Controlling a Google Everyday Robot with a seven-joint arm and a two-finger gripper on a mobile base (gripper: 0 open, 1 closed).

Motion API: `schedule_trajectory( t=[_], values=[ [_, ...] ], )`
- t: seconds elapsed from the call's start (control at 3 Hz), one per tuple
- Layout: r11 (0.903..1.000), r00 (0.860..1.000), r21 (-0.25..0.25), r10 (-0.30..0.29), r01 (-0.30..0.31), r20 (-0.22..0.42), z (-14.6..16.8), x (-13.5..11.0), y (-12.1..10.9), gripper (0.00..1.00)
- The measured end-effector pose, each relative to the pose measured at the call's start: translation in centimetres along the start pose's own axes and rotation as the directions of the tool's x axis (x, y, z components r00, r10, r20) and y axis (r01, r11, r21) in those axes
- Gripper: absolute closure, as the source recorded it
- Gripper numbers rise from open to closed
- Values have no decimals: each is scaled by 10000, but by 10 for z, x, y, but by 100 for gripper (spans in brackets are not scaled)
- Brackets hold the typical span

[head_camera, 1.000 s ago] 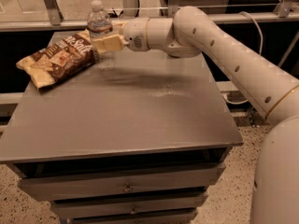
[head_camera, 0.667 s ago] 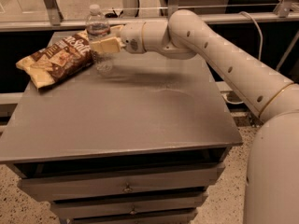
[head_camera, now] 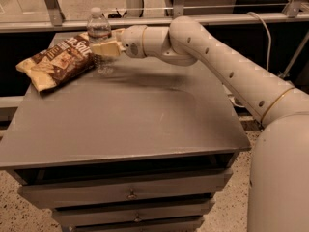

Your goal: Move water bottle near brown chip bag

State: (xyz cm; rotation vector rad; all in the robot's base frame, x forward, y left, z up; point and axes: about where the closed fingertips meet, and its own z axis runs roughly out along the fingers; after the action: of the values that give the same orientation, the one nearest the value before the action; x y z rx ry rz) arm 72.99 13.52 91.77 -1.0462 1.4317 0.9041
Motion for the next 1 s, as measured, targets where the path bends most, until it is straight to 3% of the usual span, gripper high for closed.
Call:
schedule_trajectory(
  t=[1.0],
  values=[
    [10000, 10000, 59, -13, 13, 25, 9, 4, -4, 5]
  ],
)
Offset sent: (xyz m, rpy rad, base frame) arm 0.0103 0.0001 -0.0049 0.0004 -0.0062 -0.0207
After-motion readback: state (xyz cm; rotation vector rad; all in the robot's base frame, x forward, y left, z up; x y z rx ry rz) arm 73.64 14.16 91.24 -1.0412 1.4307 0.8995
